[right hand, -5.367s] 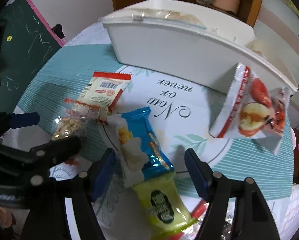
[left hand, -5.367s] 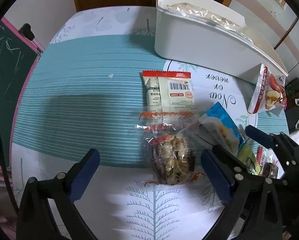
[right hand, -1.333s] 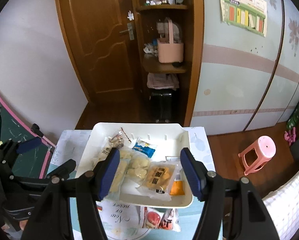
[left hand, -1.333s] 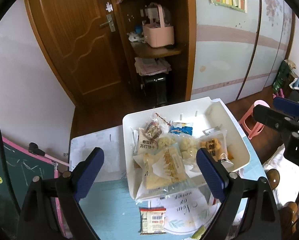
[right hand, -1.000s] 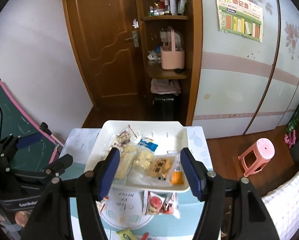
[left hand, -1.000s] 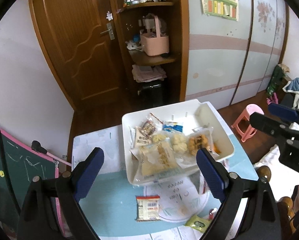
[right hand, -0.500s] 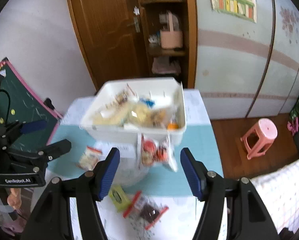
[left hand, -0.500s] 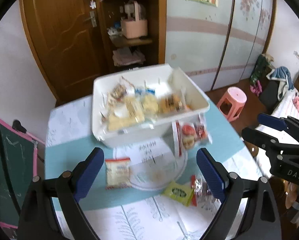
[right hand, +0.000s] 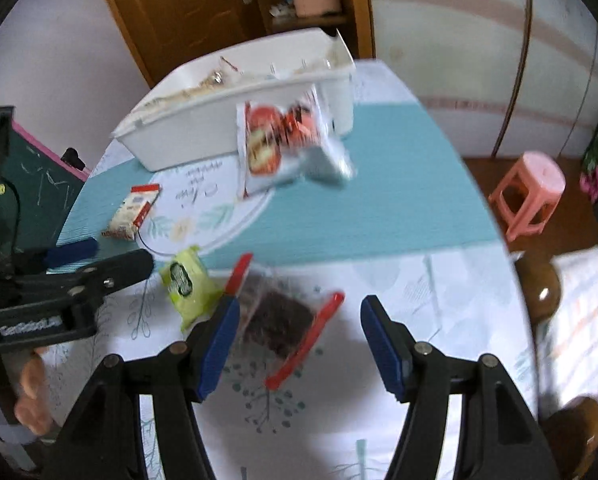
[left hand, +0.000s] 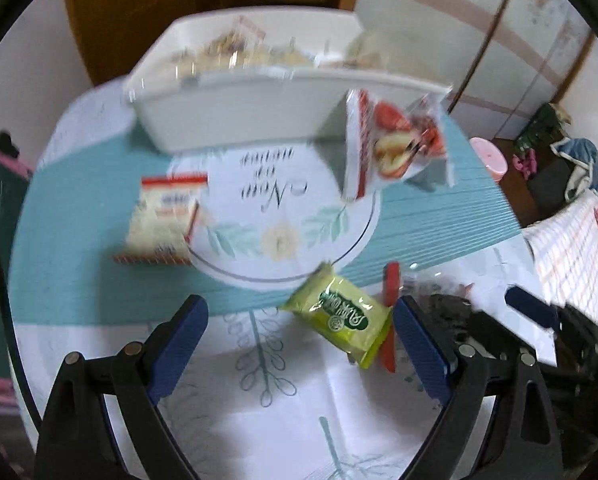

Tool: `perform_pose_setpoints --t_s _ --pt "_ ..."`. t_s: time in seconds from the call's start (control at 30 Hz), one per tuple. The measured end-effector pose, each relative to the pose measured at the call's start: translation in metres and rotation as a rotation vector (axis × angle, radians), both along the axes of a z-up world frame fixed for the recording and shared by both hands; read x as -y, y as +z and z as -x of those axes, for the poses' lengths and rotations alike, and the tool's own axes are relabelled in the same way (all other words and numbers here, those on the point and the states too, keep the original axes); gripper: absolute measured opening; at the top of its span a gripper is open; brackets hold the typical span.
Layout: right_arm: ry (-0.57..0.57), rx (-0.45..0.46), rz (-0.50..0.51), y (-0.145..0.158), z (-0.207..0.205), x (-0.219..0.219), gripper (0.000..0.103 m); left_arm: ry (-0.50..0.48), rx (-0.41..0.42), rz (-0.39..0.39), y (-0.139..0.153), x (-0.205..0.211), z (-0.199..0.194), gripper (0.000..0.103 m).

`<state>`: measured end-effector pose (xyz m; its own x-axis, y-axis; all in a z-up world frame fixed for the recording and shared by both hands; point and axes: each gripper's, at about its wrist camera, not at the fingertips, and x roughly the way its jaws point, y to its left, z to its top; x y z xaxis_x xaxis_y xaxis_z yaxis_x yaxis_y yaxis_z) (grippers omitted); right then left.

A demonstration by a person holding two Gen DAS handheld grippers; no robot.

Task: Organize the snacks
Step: 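Withdraw both tools from the tray toward the green pack and red-striped bag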

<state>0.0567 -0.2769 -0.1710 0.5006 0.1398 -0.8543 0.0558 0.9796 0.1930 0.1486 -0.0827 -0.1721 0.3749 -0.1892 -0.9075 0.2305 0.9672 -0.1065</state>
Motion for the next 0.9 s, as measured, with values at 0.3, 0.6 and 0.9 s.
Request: perform_pose_setpoints --t_s 0.3,0.6,0.9 --pt "-0.013 0.002 -0.042 -0.021 0.004 0.010 0.063 0.169 -0.097 -0.001 -0.037 0.007 -0.017 0.093" --pt "0.008 0.026 -0.065 -0.025 0.003 0.013 0.063 0.214 -0.097 -0.084 -0.047 0.033 -0.017 0.093" --pt "0.049 0.051 -0.077 -0.022 0.004 0.015 0.064 0.110 -0.052 -0.151 -0.043 0.048 0.008 0.093"
